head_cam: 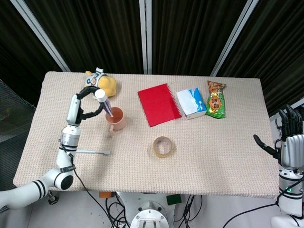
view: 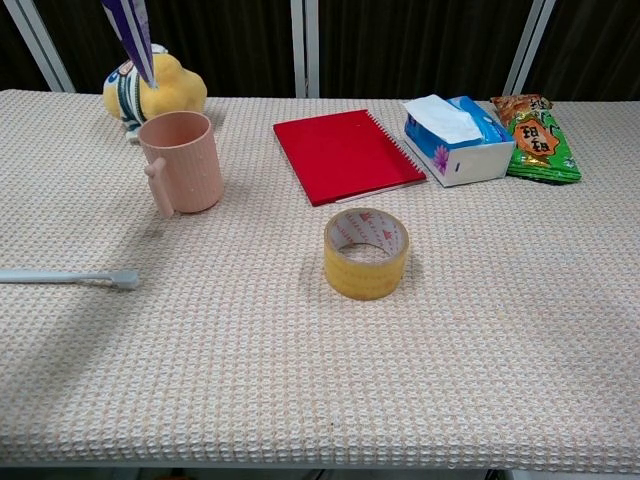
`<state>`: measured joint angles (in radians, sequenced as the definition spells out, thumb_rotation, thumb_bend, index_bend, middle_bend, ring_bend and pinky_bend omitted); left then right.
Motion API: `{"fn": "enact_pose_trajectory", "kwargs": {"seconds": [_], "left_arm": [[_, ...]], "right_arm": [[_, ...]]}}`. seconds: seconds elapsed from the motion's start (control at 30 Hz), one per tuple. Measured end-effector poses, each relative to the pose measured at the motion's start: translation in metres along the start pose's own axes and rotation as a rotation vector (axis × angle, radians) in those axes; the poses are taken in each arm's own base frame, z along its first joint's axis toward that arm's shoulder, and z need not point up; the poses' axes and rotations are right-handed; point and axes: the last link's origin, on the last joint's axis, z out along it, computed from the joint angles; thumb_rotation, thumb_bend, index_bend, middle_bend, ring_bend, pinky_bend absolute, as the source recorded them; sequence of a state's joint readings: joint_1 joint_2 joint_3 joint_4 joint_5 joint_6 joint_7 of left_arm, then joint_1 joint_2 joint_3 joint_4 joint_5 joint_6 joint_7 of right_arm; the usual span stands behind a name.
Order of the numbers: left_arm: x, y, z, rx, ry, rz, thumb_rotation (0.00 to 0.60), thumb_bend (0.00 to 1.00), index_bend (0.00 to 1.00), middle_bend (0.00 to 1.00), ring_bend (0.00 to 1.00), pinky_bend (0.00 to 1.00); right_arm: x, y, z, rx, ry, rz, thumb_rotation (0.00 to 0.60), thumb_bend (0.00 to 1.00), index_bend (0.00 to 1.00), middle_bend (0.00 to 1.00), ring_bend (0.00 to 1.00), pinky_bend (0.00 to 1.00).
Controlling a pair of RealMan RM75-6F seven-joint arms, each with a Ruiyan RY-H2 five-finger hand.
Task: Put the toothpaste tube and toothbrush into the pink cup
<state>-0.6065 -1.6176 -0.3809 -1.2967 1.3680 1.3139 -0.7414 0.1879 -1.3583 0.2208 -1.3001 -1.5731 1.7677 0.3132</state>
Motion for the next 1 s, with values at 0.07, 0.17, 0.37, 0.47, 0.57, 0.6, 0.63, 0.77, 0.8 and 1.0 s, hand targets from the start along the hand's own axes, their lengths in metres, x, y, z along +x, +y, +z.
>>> {"fn": "enact_pose_trajectory", "kwargs": {"seconds": [0.07,0.17,0.37,0.47,0.57,0.6,0.63,0.77,0.8,1.0], "left_arm": [[-0.007,-0.005,0.0,0.013,-0.006,0.0,0.6,0.31,0.61,0.61,0.31,0.33],[-0.016,-0.014,-0.001,0.028,-0.013,0.004,0.6,0.31,0.61,0.61,0.31,0.33],[-0.024,-0.024,-0.001,0.031,-0.017,0.025,0.6,0.31,0.61,0.61,0.31,0.33],[-0.027,-0.029,-0.002,0.042,-0.017,0.023,0.6,0.31,0.61,0.61,0.31,0.33],[-0.027,-0.033,-0.002,0.05,-0.016,0.039,0.6,0.31,0.61,0.61,0.31,0.33],[-0.027,-0.036,-0.003,0.054,-0.016,0.049,0.6,0.31,0.61,0.61,0.31,0.33],[-0.027,-0.039,-0.003,0.058,-0.015,0.056,0.6,0.31,0.61,0.61,0.31,0.33],[-0.027,-0.049,-0.006,0.074,-0.015,0.082,0.6,0.31,0.61,0.61,0.31,0.33],[-0.028,-0.052,-0.008,0.079,-0.017,0.087,0.6,0.31,0.61,0.61,0.31,0.33],[-0.037,-0.064,-0.015,0.103,-0.066,0.081,0.6,0.31,0.59,0.55,0.3,0.32]], "right_arm": [[-0.001,0.001,-0.001,-0.003,-0.005,0.0,0.6,0.38,0.0,0.0,0.0,0.0],[-0.002,0.002,-0.002,-0.008,-0.014,-0.003,0.6,0.38,0.0,0.0,0.0,0.0],[-0.005,0.006,-0.004,-0.017,-0.027,-0.005,0.6,0.39,0.0,0.0,0.0,0.0],[-0.006,0.008,-0.005,-0.024,-0.03,-0.01,0.6,0.4,0.0,0.0,0.0,0.0],[-0.006,0.011,-0.006,-0.032,-0.033,-0.009,0.6,0.4,0.0,0.0,0.0,0.0],[-0.007,0.012,-0.006,-0.034,-0.034,-0.009,0.6,0.4,0.0,0.0,0.0,0.0],[-0.007,0.012,-0.006,-0.035,-0.036,-0.01,0.6,0.4,0.0,0.0,0.0,0.0],[-0.009,0.014,-0.006,-0.041,-0.046,-0.014,0.6,0.4,0.0,0.0,0.0,0.0],[-0.009,0.015,-0.006,-0.043,-0.049,-0.014,0.6,0.4,0.0,0.0,0.0,0.0],[-0.01,0.016,-0.005,-0.045,-0.049,-0.015,0.6,0.4,0.0,0.0,0.0,0.0]]}}
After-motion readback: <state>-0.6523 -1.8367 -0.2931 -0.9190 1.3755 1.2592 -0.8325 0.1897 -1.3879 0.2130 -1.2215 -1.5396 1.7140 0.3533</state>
